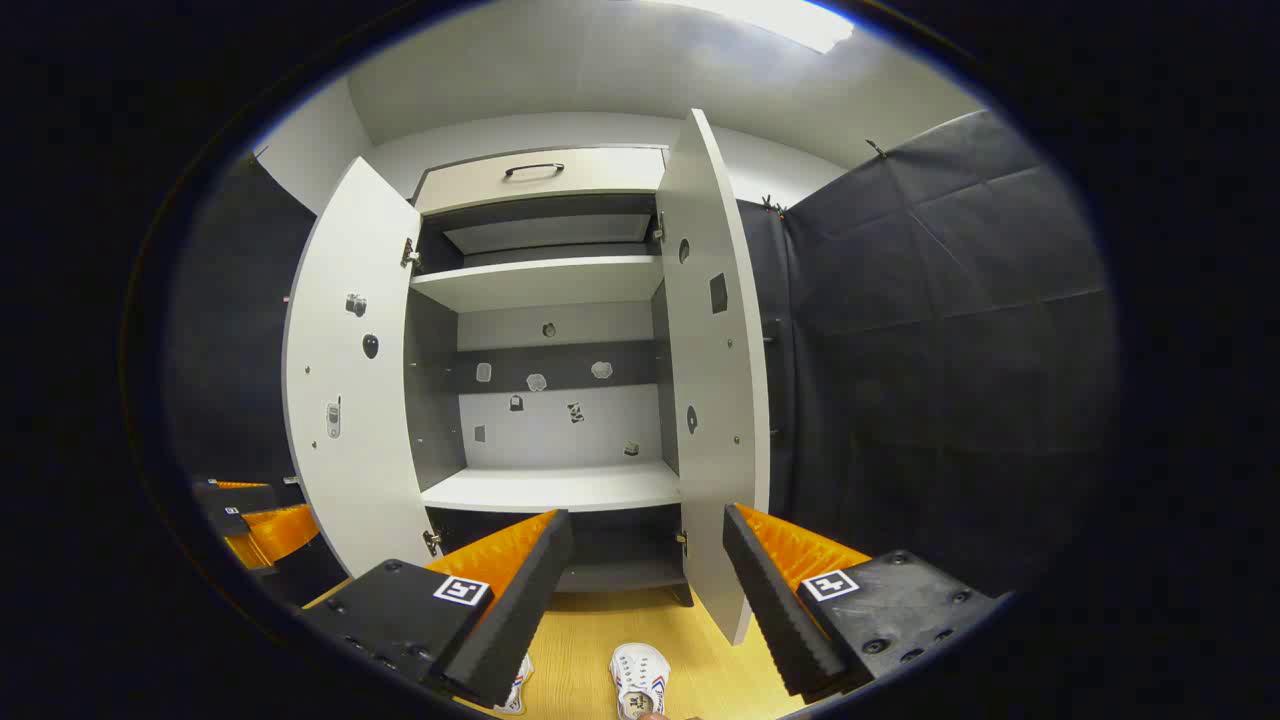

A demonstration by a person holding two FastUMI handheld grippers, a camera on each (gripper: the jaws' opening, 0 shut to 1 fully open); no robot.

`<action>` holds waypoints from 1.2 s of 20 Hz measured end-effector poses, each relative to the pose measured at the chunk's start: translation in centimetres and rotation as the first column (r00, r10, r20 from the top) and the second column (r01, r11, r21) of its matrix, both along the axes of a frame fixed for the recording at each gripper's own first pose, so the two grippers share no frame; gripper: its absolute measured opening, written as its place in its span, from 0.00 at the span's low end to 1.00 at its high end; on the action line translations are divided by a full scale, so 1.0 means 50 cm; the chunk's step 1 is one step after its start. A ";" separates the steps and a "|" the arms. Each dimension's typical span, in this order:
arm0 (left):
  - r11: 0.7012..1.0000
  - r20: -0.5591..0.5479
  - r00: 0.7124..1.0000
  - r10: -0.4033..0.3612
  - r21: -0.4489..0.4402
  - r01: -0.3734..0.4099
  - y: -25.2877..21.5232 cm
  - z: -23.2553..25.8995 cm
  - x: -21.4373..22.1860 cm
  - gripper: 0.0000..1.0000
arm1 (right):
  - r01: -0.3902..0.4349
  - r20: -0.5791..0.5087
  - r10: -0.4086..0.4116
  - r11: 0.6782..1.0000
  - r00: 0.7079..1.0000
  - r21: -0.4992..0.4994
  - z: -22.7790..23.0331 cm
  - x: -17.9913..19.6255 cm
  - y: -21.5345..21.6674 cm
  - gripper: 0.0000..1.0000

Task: Grab one shoe with the right hand and put it into the shoe cabinet, grab the other shoe with the left hand and put it into the shoe cabinet; then close the right door with the right hand and the left door with the left hand.

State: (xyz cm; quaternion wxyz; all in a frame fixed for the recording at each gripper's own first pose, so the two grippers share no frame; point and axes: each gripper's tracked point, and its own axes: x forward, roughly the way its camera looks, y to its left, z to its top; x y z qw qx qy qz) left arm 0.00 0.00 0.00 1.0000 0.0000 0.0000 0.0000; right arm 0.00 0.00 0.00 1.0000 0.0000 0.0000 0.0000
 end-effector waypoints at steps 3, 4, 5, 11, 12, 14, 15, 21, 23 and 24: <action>1.000 0.004 1.000 0.004 0.009 -0.004 0.002 -0.001 -0.001 0.97 | 0.005 0.006 -0.005 1.000 1.000 0.006 0.004 -0.005 -0.005 0.97; 1.000 0.005 1.000 0.006 0.014 -0.006 0.002 -0.001 -0.003 0.96 | 0.009 0.005 -0.009 1.000 1.000 0.006 0.004 -0.005 -0.010 0.98; 1.000 0.004 1.000 0.005 0.018 -0.005 0.000 -0.002 -0.002 0.96 | 0.015 0.002 -0.015 1.000 1.000 0.007 0.003 -0.006 -0.013 0.97; 0.998 0.002 1.000 0.005 0.055 -0.005 -0.012 -0.013 -0.006 0.97 | 0.037 -0.011 -0.037 0.999 0.999 0.022 -0.002 -0.014 -0.033 0.98; 0.999 -0.001 1.000 0.006 0.049 -0.006 -0.015 -0.017 -0.004 0.97 | 0.038 -0.017 -0.037 0.999 0.999 0.012 -0.006 -0.015 -0.033 0.98; 1.000 0.005 1.000 -0.006 0.030 0.006 -0.024 -0.014 -0.006 0.96 | 0.033 -0.023 -0.033 0.999 0.999 0.005 -0.010 -0.015 -0.029 0.98; 1.000 0.012 1.000 -0.008 0.030 0.008 -0.024 -0.012 -0.006 0.96 | 0.034 -0.024 -0.034 0.999 0.999 0.007 -0.009 -0.014 -0.028 0.98; 0.999 -0.010 1.000 -0.029 0.027 0.029 -0.036 -0.026 0.009 0.96 | 0.059 -0.023 -0.059 0.998 0.998 0.003 0.002 0.002 -0.053 0.98; 0.999 -0.021 0.999 -0.039 0.023 0.039 -0.044 -0.029 0.021 0.96 | 0.069 -0.021 -0.069 0.998 0.997 -0.010 0.007 0.009 -0.067 0.98; 0.999 -0.026 0.999 -0.046 0.021 0.047 -0.050 -0.032 0.027 0.96 | 0.074 -0.024 -0.075 0.997 0.997 -0.013 0.011 0.013 -0.073 0.98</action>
